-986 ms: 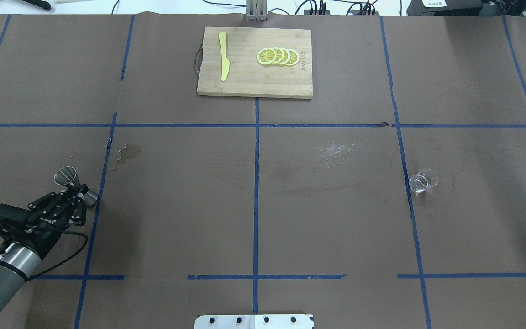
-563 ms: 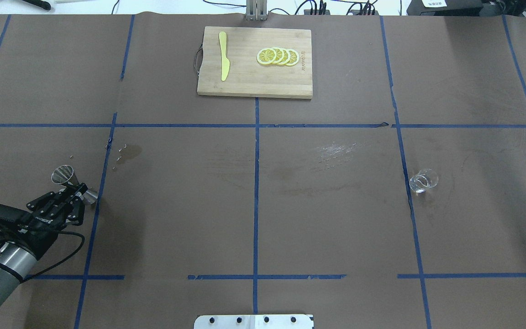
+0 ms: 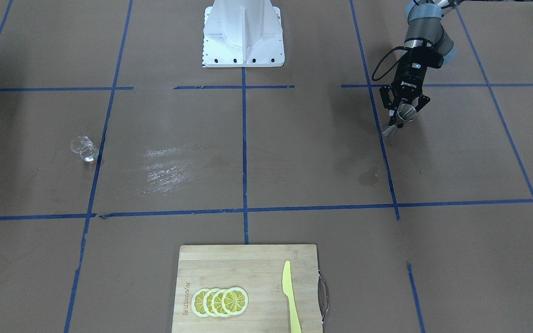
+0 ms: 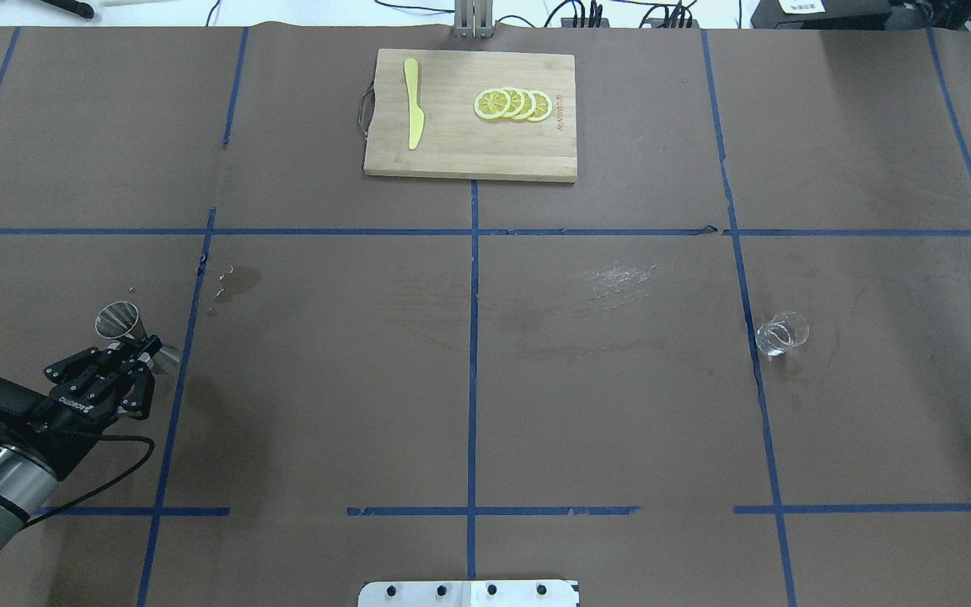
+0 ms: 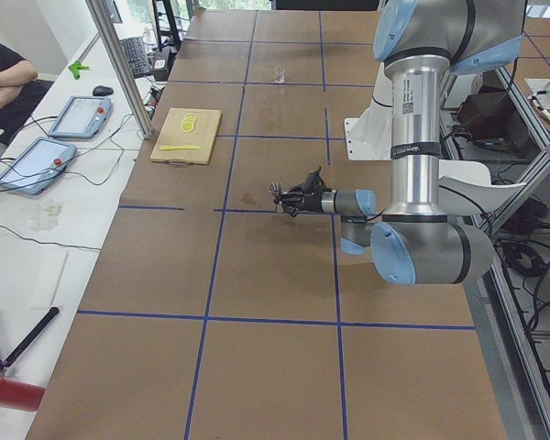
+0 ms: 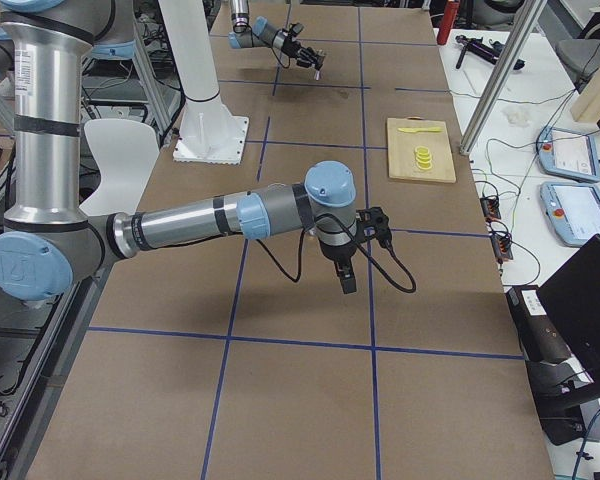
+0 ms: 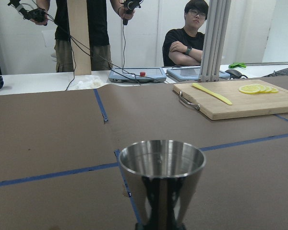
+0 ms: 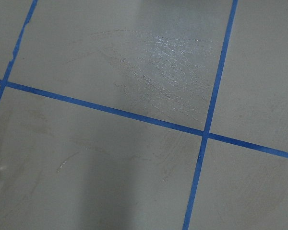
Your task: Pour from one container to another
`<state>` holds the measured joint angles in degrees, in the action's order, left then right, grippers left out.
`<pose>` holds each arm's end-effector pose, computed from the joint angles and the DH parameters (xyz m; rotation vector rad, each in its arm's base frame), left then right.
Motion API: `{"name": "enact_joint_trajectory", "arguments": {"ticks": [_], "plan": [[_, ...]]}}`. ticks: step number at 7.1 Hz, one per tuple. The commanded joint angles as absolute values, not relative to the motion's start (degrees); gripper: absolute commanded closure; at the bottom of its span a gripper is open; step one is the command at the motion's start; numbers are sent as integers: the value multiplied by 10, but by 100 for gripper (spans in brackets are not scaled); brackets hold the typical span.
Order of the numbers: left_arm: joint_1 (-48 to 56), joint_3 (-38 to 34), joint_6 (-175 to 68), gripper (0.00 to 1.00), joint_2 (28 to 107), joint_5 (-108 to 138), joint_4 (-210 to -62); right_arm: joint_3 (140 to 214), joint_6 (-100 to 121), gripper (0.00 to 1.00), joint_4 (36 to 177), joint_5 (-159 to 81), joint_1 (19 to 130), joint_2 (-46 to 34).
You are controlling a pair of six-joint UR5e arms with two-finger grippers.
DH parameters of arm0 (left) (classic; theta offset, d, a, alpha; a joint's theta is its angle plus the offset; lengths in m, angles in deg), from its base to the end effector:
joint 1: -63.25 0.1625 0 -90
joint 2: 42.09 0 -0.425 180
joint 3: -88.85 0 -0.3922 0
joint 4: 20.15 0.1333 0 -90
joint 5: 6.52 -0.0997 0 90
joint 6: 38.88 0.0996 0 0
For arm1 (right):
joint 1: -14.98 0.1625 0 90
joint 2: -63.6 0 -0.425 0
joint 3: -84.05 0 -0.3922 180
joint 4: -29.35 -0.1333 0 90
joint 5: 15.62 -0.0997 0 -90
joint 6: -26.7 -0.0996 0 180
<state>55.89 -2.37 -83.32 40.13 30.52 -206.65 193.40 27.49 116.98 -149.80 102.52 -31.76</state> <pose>0.3617 -0.2613 0.5288 1.2562 0.9479 -0.2016 0.0442 -0.4590 0.5313 0.2602 -0.7701 -0.1636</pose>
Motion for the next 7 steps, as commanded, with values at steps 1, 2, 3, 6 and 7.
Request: {"name": "enact_joint_trajectory", "arguments": {"ticks": [1, 2, 3, 6, 7], "plan": [[556, -25, -769, 100, 397, 353, -2152, 1934, 275, 0, 1170, -1498, 1025, -318], [525, -26, -695, 100, 397, 416, -2184, 1934, 275, 0, 1170, -1497, 1025, -318], [491, -26, -669, 100, 392, 491, -2208, 1934, 274, 0, 1170, -1497, 1025, -318], [353, -21, -645, 100, 421, 764, -2212, 1933, 273, 0, 1170, -1497, 1026, -318], [320, -20, -578, 100, 426, 817, -2212, 1933, 272, 0, 1170, -1497, 1027, -318]]}}
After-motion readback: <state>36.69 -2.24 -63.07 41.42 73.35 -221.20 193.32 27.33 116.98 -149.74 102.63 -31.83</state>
